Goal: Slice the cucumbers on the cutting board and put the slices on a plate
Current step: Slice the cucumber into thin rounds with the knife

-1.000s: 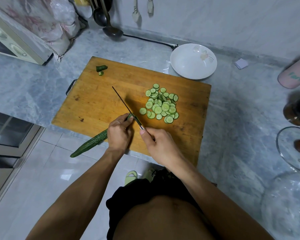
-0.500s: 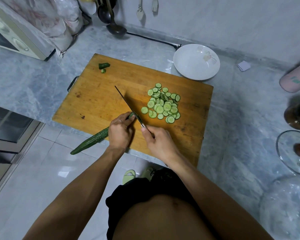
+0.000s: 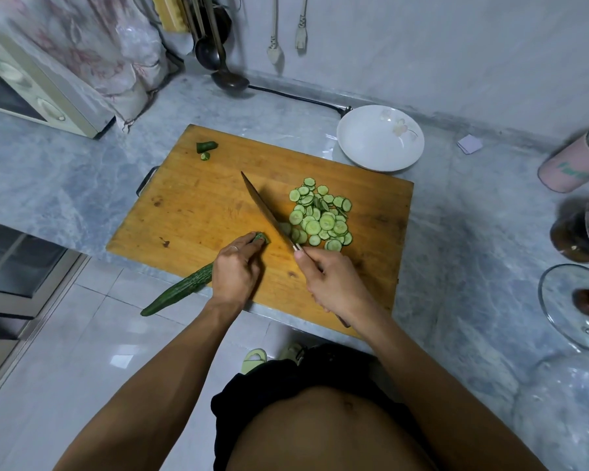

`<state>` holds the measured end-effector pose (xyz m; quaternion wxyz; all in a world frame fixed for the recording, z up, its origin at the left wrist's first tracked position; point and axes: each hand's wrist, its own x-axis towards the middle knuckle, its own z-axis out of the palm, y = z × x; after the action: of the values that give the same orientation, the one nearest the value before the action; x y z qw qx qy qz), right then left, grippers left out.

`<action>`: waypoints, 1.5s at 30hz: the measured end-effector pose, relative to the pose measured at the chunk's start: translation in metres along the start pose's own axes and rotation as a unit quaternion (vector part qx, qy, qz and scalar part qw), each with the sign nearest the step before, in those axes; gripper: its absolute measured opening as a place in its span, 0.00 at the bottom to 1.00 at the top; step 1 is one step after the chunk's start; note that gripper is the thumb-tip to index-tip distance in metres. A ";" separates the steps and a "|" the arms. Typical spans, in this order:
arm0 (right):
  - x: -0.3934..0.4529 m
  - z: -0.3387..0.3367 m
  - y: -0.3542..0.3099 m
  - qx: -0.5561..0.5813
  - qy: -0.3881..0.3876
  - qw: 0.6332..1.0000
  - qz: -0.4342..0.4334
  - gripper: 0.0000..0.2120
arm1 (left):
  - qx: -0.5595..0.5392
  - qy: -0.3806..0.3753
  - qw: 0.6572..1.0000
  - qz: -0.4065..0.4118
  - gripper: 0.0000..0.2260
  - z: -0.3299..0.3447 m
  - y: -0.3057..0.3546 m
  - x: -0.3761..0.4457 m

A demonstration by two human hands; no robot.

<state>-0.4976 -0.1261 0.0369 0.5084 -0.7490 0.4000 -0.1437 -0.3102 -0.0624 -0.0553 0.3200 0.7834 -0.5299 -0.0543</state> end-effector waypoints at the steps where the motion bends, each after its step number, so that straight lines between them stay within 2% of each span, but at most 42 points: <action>1: -0.001 0.001 0.001 -0.013 -0.004 1.000 -0.013 0.17 | -0.001 0.001 1.000 0.000 0.19 -0.001 0.000 0.000; 11: -0.016 0.010 0.001 -0.091 -0.042 0.995 -0.027 0.18 | 0.007 -0.027 0.999 -0.025 0.17 0.001 -0.003 0.001; 23: -0.006 0.019 0.000 -0.038 -0.016 0.999 -0.006 0.22 | 0.025 -0.032 0.999 -0.018 0.16 0.008 -0.005 -0.001; 27: 0.001 0.031 0.006 -0.051 -0.009 0.999 -0.003 0.20 | 0.025 -0.042 0.999 -0.024 0.14 0.009 -0.007 0.000; 31: 0.003 0.030 0.009 -0.057 -0.010 0.998 -0.004 0.18 | 0.019 -0.031 0.999 -0.024 0.17 0.004 -0.002 0.000; 33: 0.006 0.024 0.010 -0.034 -0.012 0.999 0.020 0.19 | 0.018 -0.022 0.999 -0.021 0.18 0.001 0.002 0.000; 37: 0.012 0.011 0.012 0.093 -0.011 0.991 0.098 0.20 | -0.001 0.006 1.000 -0.023 0.16 0.000 0.007 -0.001; 42: 0.007 -0.012 0.009 0.004 -0.031 0.999 0.017 0.17 | -0.052 0.019 0.997 -0.059 0.17 -0.005 0.011 0.001; 45: 0.002 -0.029 0.013 -0.077 -0.021 0.995 -0.051 0.16 | -0.109 0.102 0.984 -0.095 0.15 -0.014 0.023 0.006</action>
<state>-0.5198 -0.1482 0.0379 0.4491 -0.8083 0.3605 -0.1224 -0.3203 -0.0666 -0.0300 0.4495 0.7920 -0.4087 -0.0613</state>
